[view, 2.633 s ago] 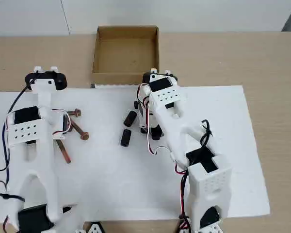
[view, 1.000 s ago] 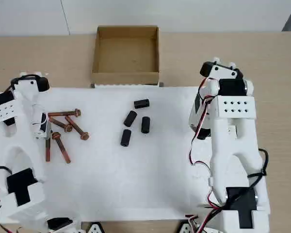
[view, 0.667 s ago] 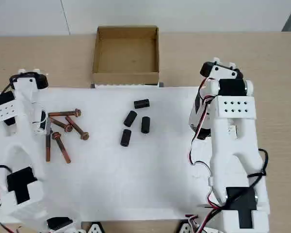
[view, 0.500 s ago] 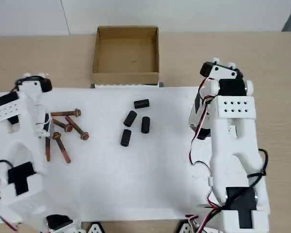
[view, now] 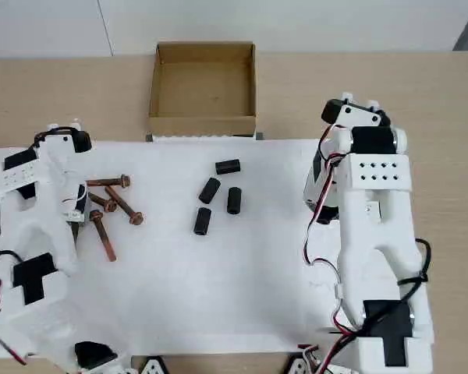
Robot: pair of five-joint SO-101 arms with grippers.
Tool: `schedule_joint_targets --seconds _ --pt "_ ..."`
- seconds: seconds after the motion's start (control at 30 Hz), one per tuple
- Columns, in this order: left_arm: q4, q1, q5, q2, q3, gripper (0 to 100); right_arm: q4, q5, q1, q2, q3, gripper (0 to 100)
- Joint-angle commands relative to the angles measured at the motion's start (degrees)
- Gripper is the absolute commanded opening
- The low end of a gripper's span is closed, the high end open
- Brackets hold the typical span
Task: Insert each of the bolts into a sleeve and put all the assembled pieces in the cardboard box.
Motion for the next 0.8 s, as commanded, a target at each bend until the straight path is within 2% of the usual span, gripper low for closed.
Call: schedule_joint_targets --seconds 0.0,0.17,0.33,0.53,0.67,0.77 --pt "-1.05 -0.18 0.00 -0.44 -1.63 1 -0.57 0.09 0.31 -2.51 -0.18 0.2" --pt "3.78 -0.18 0.00 -3.96 -3.21 1 -0.04 0.26 -0.92 -2.95 -0.53 0.2" --pt "7.30 2.02 0.00 -17.41 -3.47 1 0.04 0.18 -4.62 -4.97 -0.53 0.2" --pt "13.98 9.14 0.00 -32.09 -3.30 1 0.04 0.53 -8.40 -18.77 -0.35 0.3" --pt "14.42 9.85 0.00 -39.30 -3.30 1 0.13 0.62 -8.04 -27.21 -0.09 0.3" --pt "14.59 9.85 0.00 -44.84 -3.21 1 0.75 3.34 -8.04 -32.92 0.97 0.3"
